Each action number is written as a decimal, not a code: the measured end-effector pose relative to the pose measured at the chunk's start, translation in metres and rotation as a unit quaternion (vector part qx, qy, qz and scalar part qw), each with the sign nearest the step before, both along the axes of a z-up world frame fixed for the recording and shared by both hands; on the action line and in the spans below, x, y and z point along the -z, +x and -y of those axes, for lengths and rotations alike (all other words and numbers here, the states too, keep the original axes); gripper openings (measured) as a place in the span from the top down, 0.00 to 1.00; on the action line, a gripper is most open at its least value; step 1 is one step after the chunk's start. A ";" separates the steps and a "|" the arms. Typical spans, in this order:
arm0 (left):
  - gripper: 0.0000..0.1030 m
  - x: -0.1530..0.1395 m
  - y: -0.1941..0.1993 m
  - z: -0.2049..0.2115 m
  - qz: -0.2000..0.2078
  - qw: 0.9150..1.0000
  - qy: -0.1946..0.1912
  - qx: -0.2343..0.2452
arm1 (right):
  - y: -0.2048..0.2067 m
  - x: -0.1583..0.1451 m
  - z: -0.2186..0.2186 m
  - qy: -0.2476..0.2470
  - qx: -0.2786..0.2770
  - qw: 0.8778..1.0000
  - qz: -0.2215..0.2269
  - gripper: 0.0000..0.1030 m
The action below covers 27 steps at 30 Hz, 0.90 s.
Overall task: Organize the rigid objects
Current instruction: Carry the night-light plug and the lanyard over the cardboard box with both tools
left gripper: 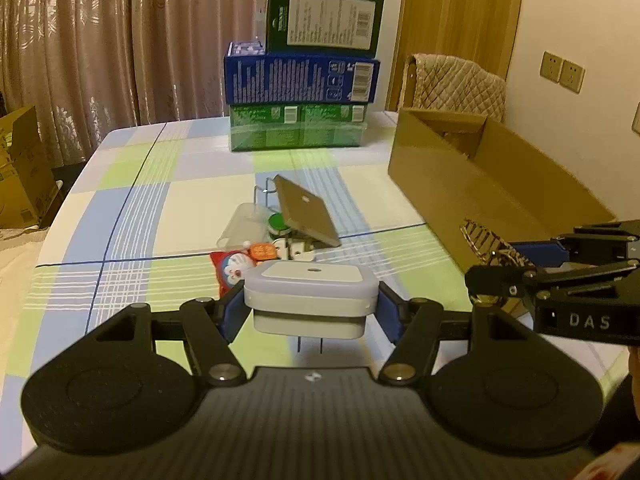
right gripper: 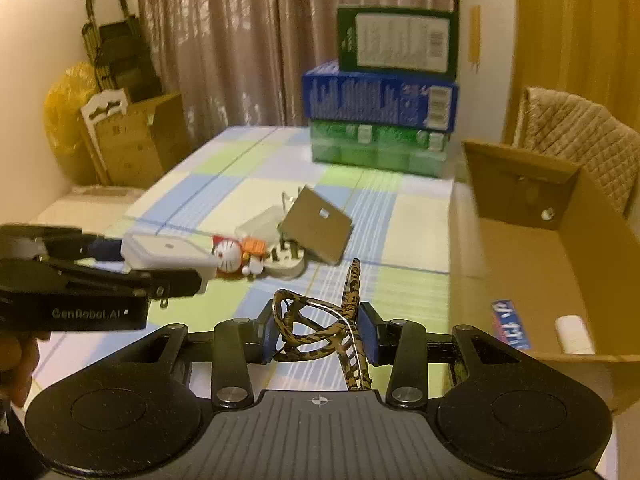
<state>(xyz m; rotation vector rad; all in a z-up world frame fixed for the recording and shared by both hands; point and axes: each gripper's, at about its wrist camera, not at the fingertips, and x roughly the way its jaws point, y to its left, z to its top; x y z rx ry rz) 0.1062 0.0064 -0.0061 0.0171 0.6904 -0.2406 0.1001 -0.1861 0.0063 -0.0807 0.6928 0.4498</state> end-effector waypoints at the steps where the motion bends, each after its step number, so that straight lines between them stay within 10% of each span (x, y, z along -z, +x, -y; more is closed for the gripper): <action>1: 0.41 -0.005 -0.003 0.003 0.001 1.000 -0.003 -0.002 | -0.001 -0.005 0.003 0.004 0.002 1.000 0.002 0.63; 27: 0.41 -0.060 -0.027 0.098 0.022 0.997 -0.018 0.066 | -0.016 -0.066 0.130 0.016 0.103 0.994 0.034 0.63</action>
